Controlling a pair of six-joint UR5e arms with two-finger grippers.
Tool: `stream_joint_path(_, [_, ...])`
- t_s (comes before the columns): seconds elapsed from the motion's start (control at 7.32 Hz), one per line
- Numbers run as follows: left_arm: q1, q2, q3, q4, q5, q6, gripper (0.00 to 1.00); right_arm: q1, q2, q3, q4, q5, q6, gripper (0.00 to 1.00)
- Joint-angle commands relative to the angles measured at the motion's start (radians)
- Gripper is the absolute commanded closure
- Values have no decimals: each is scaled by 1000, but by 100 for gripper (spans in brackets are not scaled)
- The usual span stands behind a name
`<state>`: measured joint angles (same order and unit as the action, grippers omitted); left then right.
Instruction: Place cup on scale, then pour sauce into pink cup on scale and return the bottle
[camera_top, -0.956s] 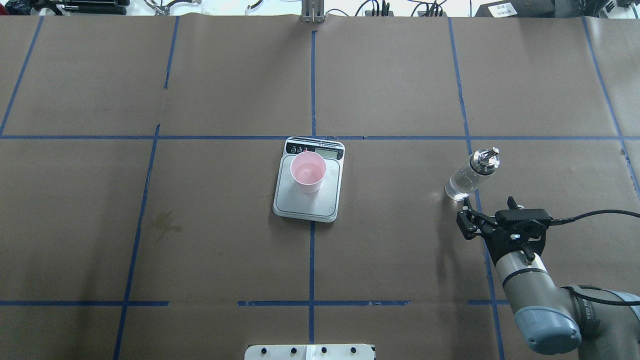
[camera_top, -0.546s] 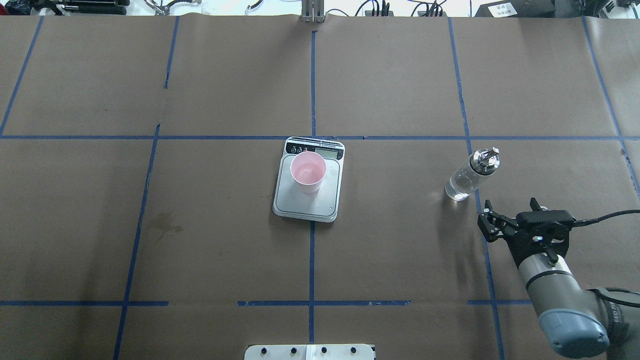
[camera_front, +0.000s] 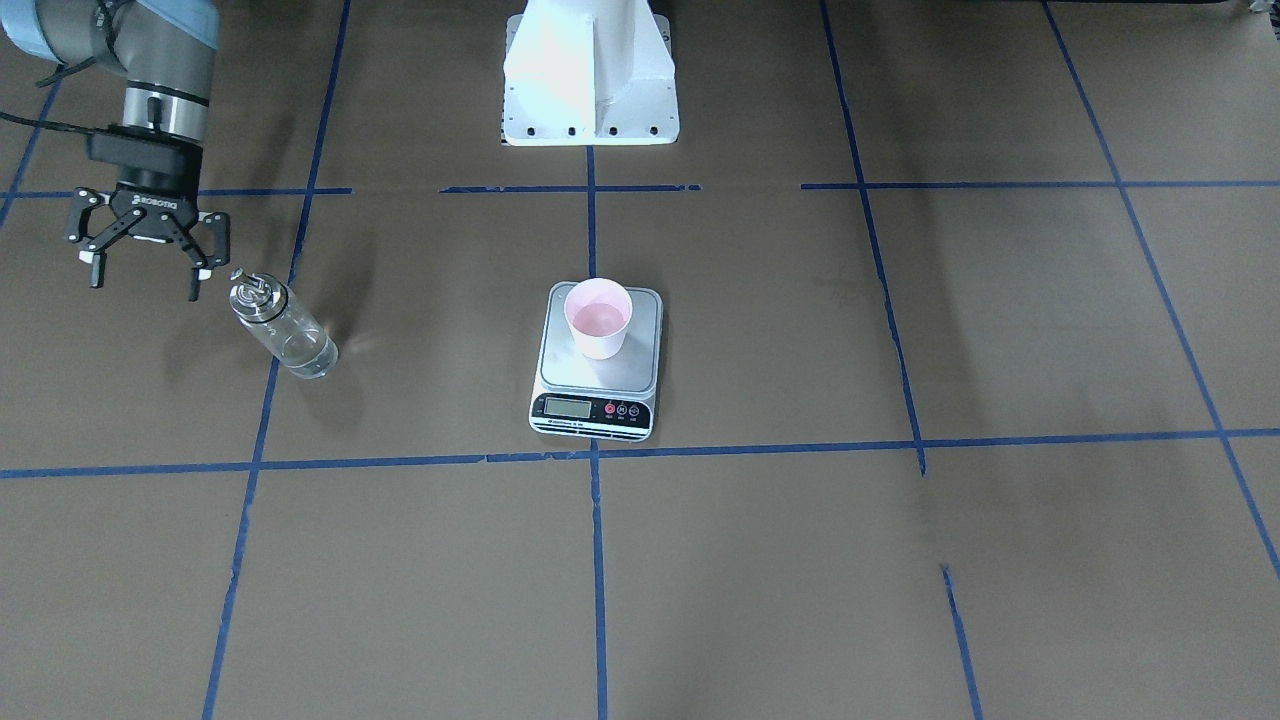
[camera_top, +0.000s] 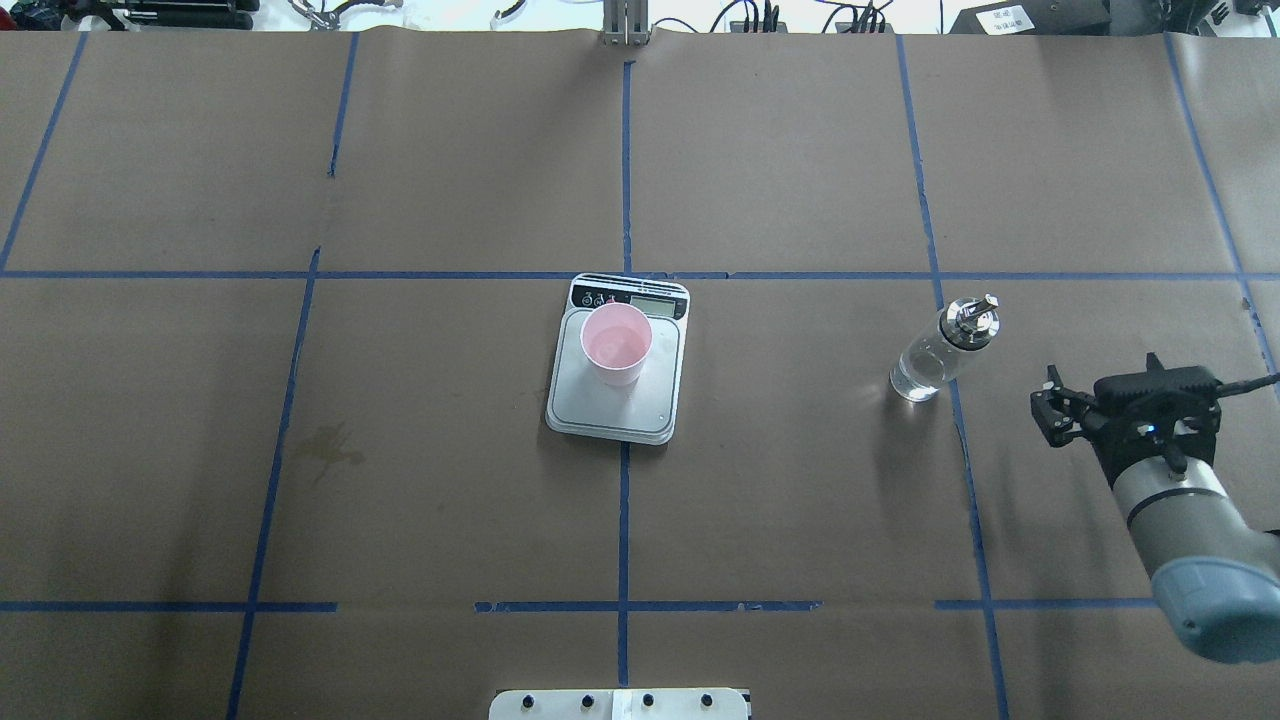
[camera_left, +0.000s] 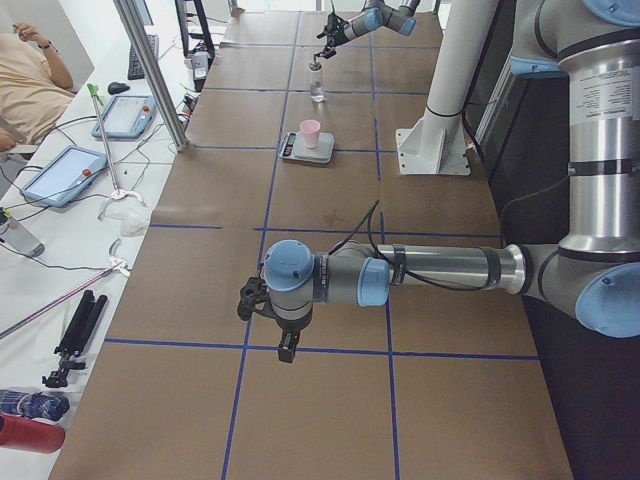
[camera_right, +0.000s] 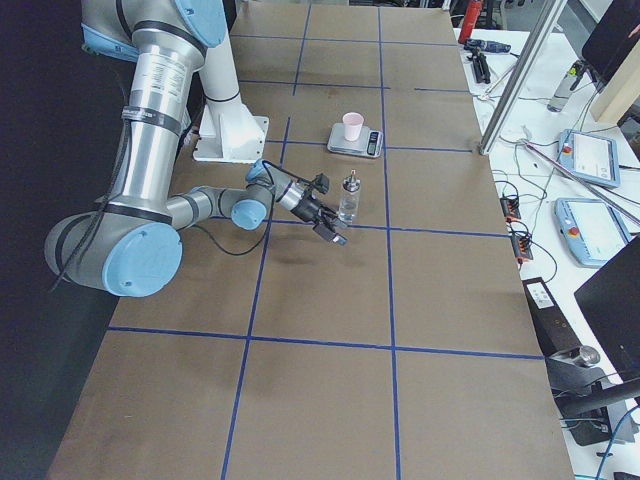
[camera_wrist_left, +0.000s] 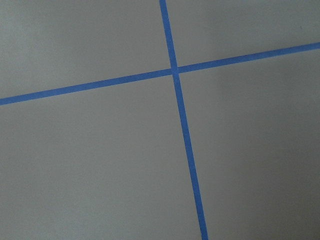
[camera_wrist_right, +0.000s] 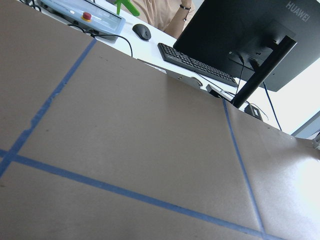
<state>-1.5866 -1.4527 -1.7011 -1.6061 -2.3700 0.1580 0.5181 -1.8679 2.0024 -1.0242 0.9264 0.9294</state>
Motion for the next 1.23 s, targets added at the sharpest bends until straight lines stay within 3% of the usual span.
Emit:
stream_joint_path(0.0, [0,0,-2,0,0,0,0,324,33,-5,13,319,-343,0])
stream_joint_path(0.41, [0,-8,-2,0,0,0,0,806,32,-55,47,972,-779,0])
stream_joint_path(0.55, [0,-8,-2,0,0,0,0,948,62,-65,-90,1163,-872,0])
stream_joint_path(0.68, [0,-8,-2,0,0,0,0,997,109,-64,-307,1225,-923,0])
stream_joint_path(1.09, [0,-8,0,0,0,0,0,1011,116,-99,-610,1247,-899,0])
